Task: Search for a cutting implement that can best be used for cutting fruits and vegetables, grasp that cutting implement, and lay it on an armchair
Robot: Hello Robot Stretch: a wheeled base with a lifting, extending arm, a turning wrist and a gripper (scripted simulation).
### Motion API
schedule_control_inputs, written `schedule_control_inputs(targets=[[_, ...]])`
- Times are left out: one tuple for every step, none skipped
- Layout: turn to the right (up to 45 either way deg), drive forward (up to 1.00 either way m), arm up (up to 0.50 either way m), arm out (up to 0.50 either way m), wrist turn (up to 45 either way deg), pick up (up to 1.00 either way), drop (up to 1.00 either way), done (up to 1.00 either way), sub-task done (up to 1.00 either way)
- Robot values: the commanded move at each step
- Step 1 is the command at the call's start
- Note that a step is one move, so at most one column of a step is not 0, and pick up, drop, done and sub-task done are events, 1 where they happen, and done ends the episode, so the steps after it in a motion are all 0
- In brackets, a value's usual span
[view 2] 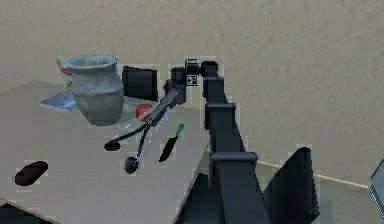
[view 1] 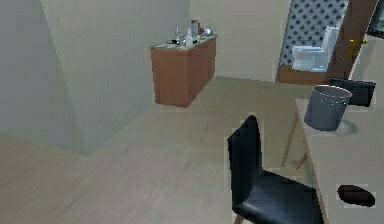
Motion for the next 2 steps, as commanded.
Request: schedule_control_inputs(targets=[[0.0, 0.0, 0.0, 0.0, 45.0, 0.0, 0.0, 0.0, 0.0], [0.0, 0.0, 0.0, 0.0, 45.0, 0.0, 0.0, 0.0, 0.0]])
